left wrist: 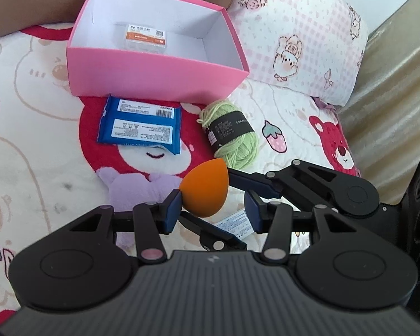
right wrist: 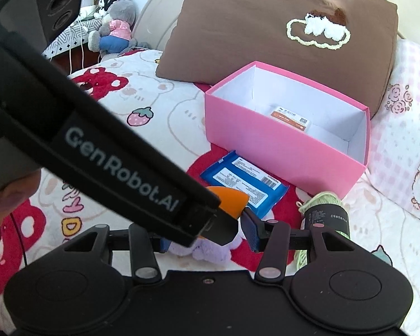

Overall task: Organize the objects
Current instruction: 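Lift the orange sponge with the left gripper and carry it into the pink box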

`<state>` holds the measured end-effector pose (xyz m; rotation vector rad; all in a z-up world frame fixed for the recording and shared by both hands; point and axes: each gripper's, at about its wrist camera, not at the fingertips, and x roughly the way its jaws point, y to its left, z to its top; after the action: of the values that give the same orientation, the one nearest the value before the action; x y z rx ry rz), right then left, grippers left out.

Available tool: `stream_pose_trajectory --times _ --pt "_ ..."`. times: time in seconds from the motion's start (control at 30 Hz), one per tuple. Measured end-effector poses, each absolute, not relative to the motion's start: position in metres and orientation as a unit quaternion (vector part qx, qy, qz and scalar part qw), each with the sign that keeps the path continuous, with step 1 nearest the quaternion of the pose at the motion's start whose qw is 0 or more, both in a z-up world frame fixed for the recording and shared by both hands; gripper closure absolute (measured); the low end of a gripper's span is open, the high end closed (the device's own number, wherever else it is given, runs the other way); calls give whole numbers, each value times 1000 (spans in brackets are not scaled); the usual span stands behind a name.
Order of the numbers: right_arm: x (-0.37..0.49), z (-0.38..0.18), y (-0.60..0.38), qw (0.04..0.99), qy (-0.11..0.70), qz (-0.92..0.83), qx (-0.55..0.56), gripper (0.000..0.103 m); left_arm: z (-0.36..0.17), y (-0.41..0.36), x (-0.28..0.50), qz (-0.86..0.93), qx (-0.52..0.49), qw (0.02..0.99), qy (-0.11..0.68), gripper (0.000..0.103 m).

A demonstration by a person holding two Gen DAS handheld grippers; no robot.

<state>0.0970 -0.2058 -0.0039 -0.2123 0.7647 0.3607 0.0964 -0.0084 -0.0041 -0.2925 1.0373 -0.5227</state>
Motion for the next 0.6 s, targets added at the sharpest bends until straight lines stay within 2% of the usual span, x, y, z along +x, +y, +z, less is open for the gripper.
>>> stream_pose_trajectory --times 0.13,0.2,0.37,0.6 --pt "124 -6 -184 907 371 177 -87 47 4 -5 97 -247 -137 829 483 57" --pt "78 9 -155 908 369 178 -89 47 8 -4 98 -248 -137 830 480 57" --pt "48 22 -147 910 364 180 -87 47 18 -3 99 -249 -136 834 473 55" --pt "79 30 -155 910 364 184 -80 47 27 -2 104 -248 -130 838 469 55"
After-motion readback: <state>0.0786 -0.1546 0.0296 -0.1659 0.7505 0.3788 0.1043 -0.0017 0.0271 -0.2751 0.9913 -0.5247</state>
